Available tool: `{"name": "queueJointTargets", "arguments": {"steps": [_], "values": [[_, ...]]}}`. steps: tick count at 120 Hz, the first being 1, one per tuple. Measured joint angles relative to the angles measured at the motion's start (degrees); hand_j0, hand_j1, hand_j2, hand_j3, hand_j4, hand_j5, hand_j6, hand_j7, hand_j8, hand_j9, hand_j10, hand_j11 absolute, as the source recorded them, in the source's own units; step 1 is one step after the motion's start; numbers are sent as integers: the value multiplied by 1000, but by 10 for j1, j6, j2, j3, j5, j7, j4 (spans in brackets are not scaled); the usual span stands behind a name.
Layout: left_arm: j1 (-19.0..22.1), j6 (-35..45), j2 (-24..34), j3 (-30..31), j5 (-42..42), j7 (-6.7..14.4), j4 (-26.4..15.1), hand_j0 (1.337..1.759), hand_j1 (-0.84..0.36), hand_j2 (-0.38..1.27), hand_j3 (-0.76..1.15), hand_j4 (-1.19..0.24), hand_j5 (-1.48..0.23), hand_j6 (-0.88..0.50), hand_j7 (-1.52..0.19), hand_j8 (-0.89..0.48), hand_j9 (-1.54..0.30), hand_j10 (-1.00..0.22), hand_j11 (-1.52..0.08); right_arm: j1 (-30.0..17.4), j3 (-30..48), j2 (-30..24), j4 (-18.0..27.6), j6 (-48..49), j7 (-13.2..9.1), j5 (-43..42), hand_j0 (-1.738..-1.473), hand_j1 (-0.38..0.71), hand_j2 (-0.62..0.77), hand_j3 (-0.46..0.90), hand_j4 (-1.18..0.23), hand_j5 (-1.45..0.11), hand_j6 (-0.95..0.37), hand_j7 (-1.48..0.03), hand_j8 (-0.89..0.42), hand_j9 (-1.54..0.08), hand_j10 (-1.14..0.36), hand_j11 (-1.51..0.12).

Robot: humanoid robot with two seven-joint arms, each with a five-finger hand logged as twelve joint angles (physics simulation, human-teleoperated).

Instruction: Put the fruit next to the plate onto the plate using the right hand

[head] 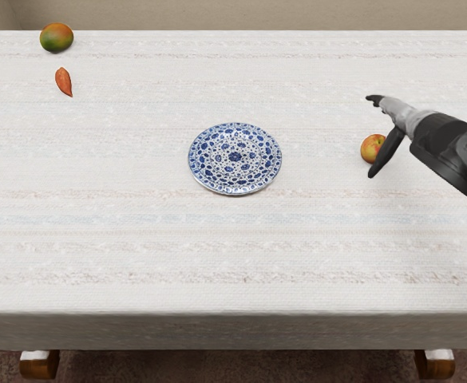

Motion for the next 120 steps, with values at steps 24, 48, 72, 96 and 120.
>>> {"name": "queueJointTargets", "arguments": {"steps": [24,48,72,96,120], "values": [[0,0,0,0,0,0,0,1658,337,2,0,-11,-13,-11,-13,-11,-13,-10,-13,16,-61,28,-54,-73,0,-6,-1658,-283,-10,0,-59,-74,-60,-73,-59,-74,-58,-73],[0,0,0,0,0,0,0,1658,337,2,0,-11,-13,-11,-13,-11,-13,-10,-13,65,-145,38,-104,-78,0,-3,-1658,-201,-23,0,-128,-163,-129,-162,-128,-162,-127,-162],[0,0,0,0,0,0,0,1658,337,2,0,-11,-13,-11,-13,-11,-13,-10,-13,73,-161,40,-122,-81,0,-2,-1658,-95,-40,0,-216,-277,-218,-277,-216,-277,-215,-277],[0,0,0,0,0,0,0,1658,337,2,0,-11,-13,-11,-13,-11,-13,-10,-13,73,-163,56,-136,-82,0,-2,-1658,31,-61,0,-321,-414,-323,-414,-322,-414,-321,-414],[0,0,0,0,0,0,0,1658,337,2,0,-11,-13,-11,-13,-11,-13,-10,-13,73,-164,61,-141,-82,0,-1,-1658,109,-74,0,-388,-498,-388,-499,-362,-499,-386,-499]]}}
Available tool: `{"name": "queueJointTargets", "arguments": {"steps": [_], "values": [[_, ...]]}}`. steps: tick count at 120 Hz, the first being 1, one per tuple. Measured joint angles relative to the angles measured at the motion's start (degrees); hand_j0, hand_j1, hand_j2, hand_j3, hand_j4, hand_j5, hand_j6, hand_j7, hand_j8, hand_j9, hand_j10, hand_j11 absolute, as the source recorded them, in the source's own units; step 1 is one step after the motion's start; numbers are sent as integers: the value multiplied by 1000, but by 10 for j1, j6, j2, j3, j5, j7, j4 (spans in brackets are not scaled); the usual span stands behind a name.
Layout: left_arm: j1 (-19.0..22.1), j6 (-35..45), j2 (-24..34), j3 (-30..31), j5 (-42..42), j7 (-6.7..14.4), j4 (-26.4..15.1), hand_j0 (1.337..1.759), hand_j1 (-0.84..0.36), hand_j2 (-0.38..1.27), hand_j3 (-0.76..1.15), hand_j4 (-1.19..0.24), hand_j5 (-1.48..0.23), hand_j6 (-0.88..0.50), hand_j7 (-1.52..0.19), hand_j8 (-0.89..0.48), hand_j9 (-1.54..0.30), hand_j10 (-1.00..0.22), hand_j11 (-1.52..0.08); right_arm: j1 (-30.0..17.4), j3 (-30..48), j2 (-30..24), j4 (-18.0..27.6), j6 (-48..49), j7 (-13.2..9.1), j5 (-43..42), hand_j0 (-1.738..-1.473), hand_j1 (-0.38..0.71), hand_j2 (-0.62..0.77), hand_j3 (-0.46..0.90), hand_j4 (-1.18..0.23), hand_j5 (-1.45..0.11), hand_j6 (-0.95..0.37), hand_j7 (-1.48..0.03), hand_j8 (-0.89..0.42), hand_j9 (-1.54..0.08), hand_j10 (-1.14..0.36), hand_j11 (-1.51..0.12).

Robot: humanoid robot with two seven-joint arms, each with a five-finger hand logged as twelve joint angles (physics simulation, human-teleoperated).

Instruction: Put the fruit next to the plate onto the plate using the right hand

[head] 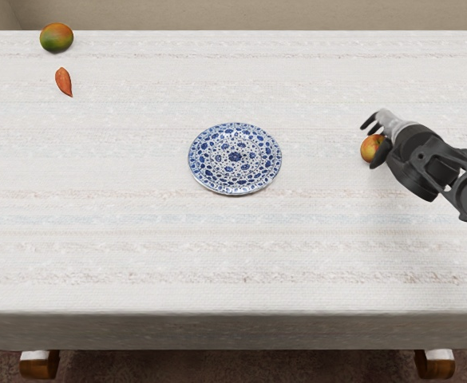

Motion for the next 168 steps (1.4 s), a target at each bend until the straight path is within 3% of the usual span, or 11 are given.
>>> {"name": "queueJointTargets", "arguments": {"steps": [18,41,79,111,168], "values": [[0,0,0,0,0,0,0,1658,337,2,0,-11,-13,-11,-13,-11,-13,-10,-13,-1,0,1,-1,0,0,1,-1658,151,-79,0,-430,-538,-426,-546,-331,-546,-425,-546],[1,0,0,0,0,0,0,1658,337,2,0,-11,-13,-11,-13,-11,-13,-10,-13,-4,1,11,-13,-3,0,-3,-1655,157,-60,-7,-509,-506,-379,-573,-299,-539,-477,-538],[0,0,0,0,0,0,0,1658,337,2,0,-10,-13,-11,-13,-11,-13,-10,-13,-3,1,21,-24,0,0,0,-1652,245,-58,-1,-645,-569,-399,-689,-339,-615,-516,-629],[0,0,0,0,0,0,0,1658,337,2,0,-11,-13,-11,-13,-11,-13,-10,-13,1,0,20,-17,5,0,16,-1653,248,148,0,-642,-743,-486,-784,-395,-764,-543,-770],[0,0,0,0,0,0,0,1658,337,2,0,-11,-13,-11,-13,-11,-13,-10,-13,18,6,16,69,19,-1,60,-1654,249,200,0,-633,-878,-488,-848,-366,-862,-502,-849]]}}
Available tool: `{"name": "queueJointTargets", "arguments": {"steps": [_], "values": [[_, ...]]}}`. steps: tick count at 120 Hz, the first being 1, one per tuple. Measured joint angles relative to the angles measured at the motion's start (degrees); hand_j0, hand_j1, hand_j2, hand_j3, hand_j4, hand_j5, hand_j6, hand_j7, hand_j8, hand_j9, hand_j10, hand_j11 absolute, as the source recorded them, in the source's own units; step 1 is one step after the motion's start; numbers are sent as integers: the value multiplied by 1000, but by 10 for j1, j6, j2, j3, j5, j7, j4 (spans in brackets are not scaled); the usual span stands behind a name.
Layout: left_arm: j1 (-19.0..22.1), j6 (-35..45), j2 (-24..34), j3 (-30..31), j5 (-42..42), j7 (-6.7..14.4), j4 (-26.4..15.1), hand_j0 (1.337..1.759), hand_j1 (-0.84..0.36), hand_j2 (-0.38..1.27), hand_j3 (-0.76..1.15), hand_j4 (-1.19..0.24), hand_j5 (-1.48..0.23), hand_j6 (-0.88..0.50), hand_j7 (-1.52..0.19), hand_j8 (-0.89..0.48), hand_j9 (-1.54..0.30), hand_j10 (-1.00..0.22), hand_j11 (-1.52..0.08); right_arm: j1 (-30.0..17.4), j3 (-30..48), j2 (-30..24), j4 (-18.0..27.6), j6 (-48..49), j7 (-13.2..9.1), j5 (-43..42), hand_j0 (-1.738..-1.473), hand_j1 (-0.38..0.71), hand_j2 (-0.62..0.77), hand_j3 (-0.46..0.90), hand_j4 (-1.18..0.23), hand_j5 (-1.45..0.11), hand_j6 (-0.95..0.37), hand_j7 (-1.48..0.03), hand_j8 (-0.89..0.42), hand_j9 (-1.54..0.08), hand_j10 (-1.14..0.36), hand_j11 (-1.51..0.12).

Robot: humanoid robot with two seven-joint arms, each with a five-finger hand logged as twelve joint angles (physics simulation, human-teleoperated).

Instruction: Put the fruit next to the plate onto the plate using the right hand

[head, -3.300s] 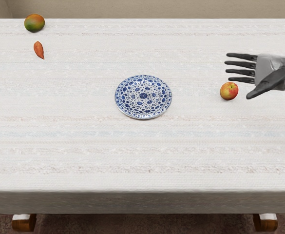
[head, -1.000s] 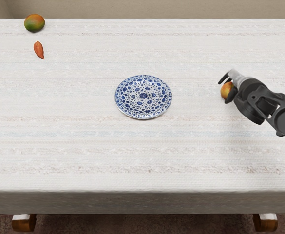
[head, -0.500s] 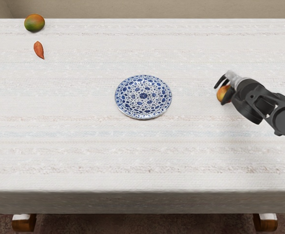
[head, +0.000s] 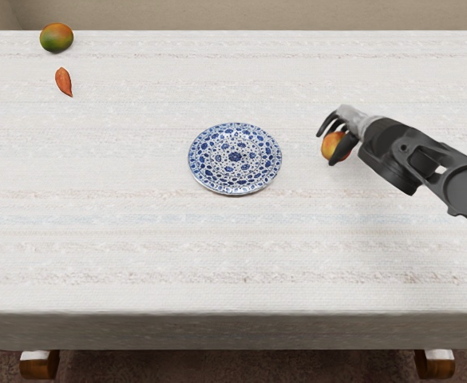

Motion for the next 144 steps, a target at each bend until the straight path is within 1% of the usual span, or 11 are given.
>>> {"name": "queueJointTargets", "arguments": {"steps": [27,41,42,43,54,82,112,122,136,144], "values": [[0,0,0,0,0,0,0,1658,337,2,0,-11,-13,-11,-13,-11,-13,-10,-13,6,0,33,16,0,0,2,-1655,247,200,0,-633,-902,-483,-858,-364,-870,-497,-861],[0,0,0,0,0,0,0,1658,337,2,0,-11,-13,-11,-13,-11,-13,-10,-13,9,0,49,16,-3,0,3,-1655,250,196,0,-631,-909,-480,-860,-360,-875,-493,-867],[0,0,0,0,0,0,0,1658,337,2,0,-11,-13,-11,-13,-11,-13,-10,-13,9,0,50,17,-3,0,3,-1654,248,159,0,-628,-914,-471,-861,-345,-877,-481,-870],[0,0,0,0,0,0,0,1658,337,2,0,-11,-13,-11,-13,-11,-13,-10,-13,9,0,51,16,-3,0,3,-1654,251,156,0,-630,-912,-467,-861,-346,-877,-480,-870],[0,0,0,0,0,0,0,1658,337,2,0,-11,-13,-11,-13,-11,-13,-10,-13,9,2,64,15,-9,0,4,-1655,240,186,0,-635,-906,-486,-862,-361,-882,-497,-874],[0,0,0,0,0,0,0,1658,337,2,0,-11,-13,-11,-13,-11,-13,-10,-13,8,2,96,9,-51,0,4,-1654,213,142,0,-646,-893,-505,-863,-381,-883,-509,-879],[0,0,0,0,0,0,0,1658,337,2,0,-11,-13,-11,-13,-11,-13,-10,-13,4,0,152,-13,-116,0,4,-1654,205,136,0,-649,-889,-509,-863,-382,-888,-514,-884],[0,0,0,0,0,0,0,1658,337,2,0,-11,-13,-11,-13,-11,-13,-10,-13,2,-1,174,-32,-136,0,4,-1654,204,138,0,-648,-889,-510,-863,-381,-889,-513,-886],[0,0,0,0,0,0,0,1658,337,2,0,-11,-13,-11,-13,-11,-13,-10,-13,1,-2,187,-45,-152,0,4,-1654,203,133,0,-645,-884,-511,-859,-383,-885,-514,-881],[0,0,0,0,0,0,0,1658,337,2,0,-11,-13,-11,-13,-11,-13,-10,-13,1,-2,190,-48,-156,0,4,-1655,200,123,0,-615,-835,-525,-815,-399,-837,-526,-834]]}}
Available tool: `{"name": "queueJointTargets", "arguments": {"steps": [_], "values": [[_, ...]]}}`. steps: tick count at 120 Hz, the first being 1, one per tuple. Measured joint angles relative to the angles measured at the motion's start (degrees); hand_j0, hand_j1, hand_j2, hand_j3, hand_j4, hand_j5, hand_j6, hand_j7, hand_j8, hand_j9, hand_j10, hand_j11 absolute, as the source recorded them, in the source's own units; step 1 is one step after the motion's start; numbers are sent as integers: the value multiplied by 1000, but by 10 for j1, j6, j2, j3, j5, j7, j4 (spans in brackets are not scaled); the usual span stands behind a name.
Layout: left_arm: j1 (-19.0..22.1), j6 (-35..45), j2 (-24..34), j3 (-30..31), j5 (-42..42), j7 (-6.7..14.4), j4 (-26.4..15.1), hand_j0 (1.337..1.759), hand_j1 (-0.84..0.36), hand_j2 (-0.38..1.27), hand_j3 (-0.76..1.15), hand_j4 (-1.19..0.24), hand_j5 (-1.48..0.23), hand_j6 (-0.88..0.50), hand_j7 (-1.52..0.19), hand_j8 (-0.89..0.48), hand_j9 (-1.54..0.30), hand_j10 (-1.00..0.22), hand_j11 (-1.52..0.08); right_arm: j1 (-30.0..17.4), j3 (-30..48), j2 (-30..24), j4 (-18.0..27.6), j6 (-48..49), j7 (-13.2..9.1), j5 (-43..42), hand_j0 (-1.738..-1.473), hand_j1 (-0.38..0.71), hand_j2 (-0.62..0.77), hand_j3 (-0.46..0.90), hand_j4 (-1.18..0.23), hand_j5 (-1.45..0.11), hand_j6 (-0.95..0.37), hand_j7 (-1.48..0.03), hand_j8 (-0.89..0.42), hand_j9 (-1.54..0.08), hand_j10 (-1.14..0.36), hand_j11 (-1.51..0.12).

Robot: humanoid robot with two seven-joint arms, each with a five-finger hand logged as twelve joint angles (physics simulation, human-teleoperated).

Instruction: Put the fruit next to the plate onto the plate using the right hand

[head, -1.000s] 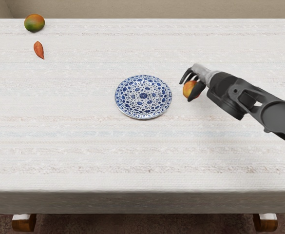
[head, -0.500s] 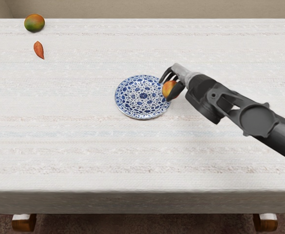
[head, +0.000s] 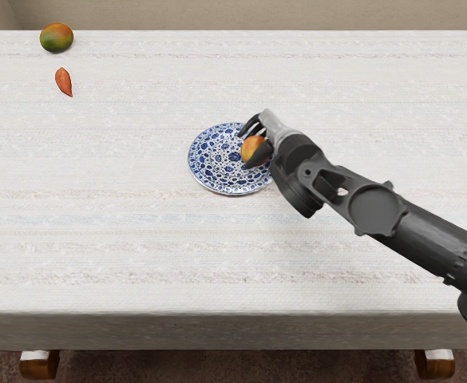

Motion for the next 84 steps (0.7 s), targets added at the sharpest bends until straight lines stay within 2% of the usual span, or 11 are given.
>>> {"name": "queueJointTargets", "arguments": {"steps": [20,42,60,72,84], "values": [[1,0,0,0,0,0,0,1658,337,2,0,-11,-13,-11,-13,-11,-13,-10,-13,-2,-1,3,-3,-4,0,0,-1657,184,61,0,-531,-706,-497,-697,-402,-707,-491,-706],[0,0,0,0,0,0,0,1658,337,2,0,-11,-13,-11,-13,-11,-13,-10,-13,-6,3,3,0,-12,0,1,-1657,-89,19,0,-252,-334,-239,-331,-200,-335,-236,-334],[1,0,0,0,0,0,0,1658,337,2,0,-11,-13,-11,-13,-11,-13,-10,-13,0,20,-1,26,-7,0,23,-1658,-225,9,0,-121,-160,-115,-159,-97,-161,-114,-160],[0,0,0,0,0,0,0,1658,337,2,0,-11,-13,-11,-13,-11,-13,-10,-13,16,31,-21,37,26,0,57,-1658,-273,6,0,-75,-98,-71,-97,-60,-98,-70,-98],[1,0,0,0,0,0,0,1658,337,2,0,-11,-13,-11,-13,-11,-13,-10,-13,28,74,-72,47,133,0,122,-1658,-303,4,0,-46,-60,-45,-60,-37,-60,-43,-60]]}}
